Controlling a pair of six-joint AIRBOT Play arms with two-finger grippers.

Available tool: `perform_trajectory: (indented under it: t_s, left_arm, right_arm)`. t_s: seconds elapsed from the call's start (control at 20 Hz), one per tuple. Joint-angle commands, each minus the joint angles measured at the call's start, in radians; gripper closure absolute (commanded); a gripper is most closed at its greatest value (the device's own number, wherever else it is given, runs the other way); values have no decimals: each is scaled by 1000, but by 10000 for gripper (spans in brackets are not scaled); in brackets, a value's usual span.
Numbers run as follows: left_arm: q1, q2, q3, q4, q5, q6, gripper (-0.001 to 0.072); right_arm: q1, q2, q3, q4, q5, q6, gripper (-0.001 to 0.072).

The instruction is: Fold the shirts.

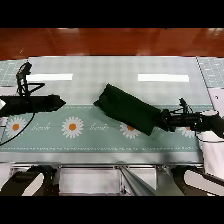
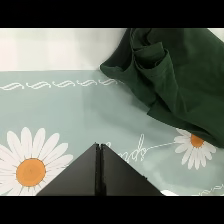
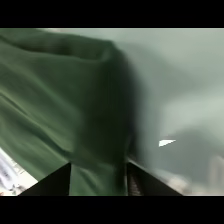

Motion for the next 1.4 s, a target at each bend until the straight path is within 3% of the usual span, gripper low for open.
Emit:
perform_trajectory:
  t_s: [0.0,0.1,0.15,0.3,0.45,0.95,1.2,1.35]
  left_arm:
    - [0,0,0,0,7,0,685]
    - [0,0,0,0,11,0,685]
    - [0,0,0,0,10,0,685]
    - [0,0,0,0,10,0,685]
    - [0,0,0,0,10,0,685]
    - [0,0,0,0,11,0,685]
    - [0,0,0,-2,-4,0,685]
    - [0,0,0,-4,-19,0,685]
  right_arm:
    - [14,-51,24,110,-30,-59,294]
    - [45,-51,63,107,-37,-55,308]
    - [85,-51,87,104,-47,-51,357]
    - [224,-51,170,100,-75,-49,692]
    - [275,-51,306,-4,-37,23,694]
    - [232,-51,1135,-514,363,387,694]
    - [48,-43,1369,-550,554,445,694]
    - [-94,-6,1417,-549,595,461,694]
